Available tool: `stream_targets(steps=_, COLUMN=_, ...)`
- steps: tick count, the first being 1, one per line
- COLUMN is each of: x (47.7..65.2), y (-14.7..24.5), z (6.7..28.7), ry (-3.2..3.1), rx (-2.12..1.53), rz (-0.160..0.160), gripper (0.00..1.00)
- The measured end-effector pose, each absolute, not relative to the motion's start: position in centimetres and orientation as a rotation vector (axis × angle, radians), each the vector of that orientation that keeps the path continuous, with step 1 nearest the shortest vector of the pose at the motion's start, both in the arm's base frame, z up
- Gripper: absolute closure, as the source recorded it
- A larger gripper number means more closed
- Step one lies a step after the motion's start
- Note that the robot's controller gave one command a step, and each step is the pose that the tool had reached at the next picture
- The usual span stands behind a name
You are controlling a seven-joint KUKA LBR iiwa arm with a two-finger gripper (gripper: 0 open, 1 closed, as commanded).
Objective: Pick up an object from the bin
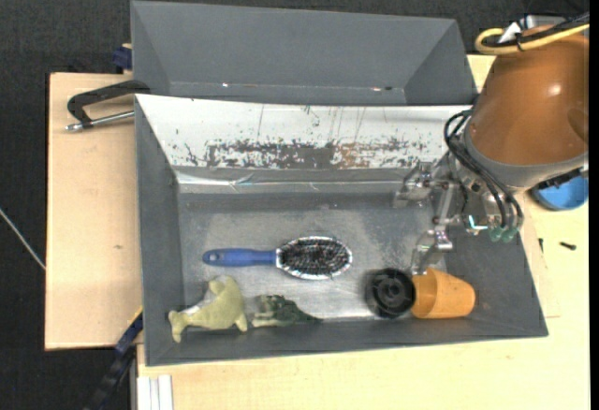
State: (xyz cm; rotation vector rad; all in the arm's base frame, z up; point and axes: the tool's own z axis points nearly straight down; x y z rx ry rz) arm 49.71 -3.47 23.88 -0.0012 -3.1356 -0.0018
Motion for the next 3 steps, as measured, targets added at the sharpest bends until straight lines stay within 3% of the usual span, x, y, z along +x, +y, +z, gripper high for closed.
stream_targets(steps=1, x=49.3, y=-0.4, z=8.1, ry=-3.111, rx=0.394, rz=-0.004, gripper=0.00)
stream_targets(steps=2, x=53.4, y=1.1, z=7.4, ry=-3.131, rx=0.319, rz=-0.002, gripper=0.00)
stream_targets(steps=3, x=50.1, y=7.1, z=7.4, ry=-3.130, rx=0.388, rz=-0.001, gripper=0.00)
